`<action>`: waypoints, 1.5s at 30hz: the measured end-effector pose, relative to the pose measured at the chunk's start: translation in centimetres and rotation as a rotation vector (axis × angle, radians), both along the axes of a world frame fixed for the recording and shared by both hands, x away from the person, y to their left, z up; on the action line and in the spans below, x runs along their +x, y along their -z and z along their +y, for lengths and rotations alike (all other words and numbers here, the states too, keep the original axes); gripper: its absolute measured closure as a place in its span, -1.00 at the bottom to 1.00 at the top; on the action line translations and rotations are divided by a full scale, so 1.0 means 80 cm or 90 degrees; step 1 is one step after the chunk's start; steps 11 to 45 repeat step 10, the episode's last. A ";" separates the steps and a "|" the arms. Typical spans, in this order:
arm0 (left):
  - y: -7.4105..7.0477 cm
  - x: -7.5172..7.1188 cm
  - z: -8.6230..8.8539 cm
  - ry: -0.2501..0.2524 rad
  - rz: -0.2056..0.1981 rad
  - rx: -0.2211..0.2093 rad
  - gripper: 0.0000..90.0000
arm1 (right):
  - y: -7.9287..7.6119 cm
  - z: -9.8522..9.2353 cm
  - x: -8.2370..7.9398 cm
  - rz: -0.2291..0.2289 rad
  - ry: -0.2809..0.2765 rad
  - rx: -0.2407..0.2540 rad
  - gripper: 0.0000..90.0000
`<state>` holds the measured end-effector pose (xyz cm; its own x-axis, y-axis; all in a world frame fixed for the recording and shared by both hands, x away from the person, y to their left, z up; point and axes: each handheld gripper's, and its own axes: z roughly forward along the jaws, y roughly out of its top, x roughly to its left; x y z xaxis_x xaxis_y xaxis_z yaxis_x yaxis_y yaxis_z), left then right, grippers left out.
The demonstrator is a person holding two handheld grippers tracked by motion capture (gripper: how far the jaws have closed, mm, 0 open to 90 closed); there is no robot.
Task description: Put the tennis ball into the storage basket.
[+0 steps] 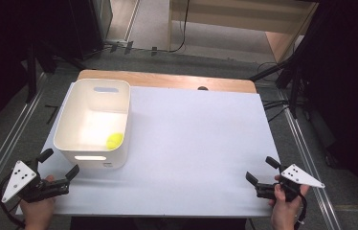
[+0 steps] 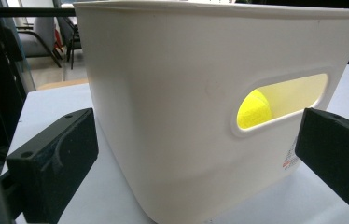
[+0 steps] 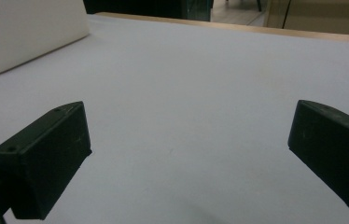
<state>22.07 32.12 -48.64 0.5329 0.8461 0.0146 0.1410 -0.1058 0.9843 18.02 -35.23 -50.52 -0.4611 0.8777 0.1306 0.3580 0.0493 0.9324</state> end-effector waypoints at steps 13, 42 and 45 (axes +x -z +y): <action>0.000 0.000 0.000 0.000 0.001 0.006 -1.00 | 0.002 -0.004 0.000 0.003 0.013 0.002 -1.00; 0.000 0.000 0.000 0.000 0.001 0.006 -1.00 | 0.002 -0.004 0.000 0.003 0.013 0.002 -1.00; 0.000 0.000 0.000 0.000 0.001 0.006 -1.00 | 0.002 -0.004 0.000 0.003 0.013 0.002 -1.00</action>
